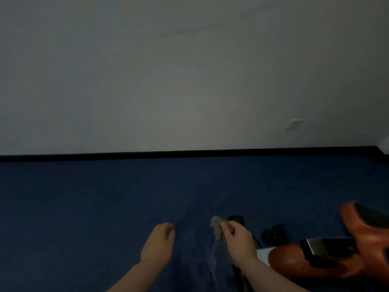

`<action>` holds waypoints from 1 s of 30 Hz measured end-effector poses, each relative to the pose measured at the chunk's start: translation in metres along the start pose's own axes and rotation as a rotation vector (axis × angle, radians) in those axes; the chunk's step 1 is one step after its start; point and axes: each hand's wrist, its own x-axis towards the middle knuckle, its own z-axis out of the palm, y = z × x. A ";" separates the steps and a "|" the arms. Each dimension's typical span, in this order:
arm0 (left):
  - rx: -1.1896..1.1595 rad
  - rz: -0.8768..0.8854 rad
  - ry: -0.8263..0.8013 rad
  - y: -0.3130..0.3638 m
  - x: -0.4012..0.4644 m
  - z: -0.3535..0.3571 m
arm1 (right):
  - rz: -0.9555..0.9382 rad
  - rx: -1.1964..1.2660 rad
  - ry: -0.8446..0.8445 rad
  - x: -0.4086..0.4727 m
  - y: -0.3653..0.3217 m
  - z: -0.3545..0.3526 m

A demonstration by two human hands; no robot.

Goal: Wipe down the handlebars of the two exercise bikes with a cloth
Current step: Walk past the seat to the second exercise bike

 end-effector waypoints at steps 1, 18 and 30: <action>0.001 0.019 -0.033 0.014 0.016 0.000 | 0.010 0.029 0.022 0.009 -0.008 0.000; 0.126 0.377 -0.320 0.245 0.269 0.044 | 0.238 0.191 0.338 0.228 -0.029 -0.136; 0.308 0.531 -0.577 0.342 0.473 0.042 | 0.538 0.311 0.574 0.364 -0.064 -0.161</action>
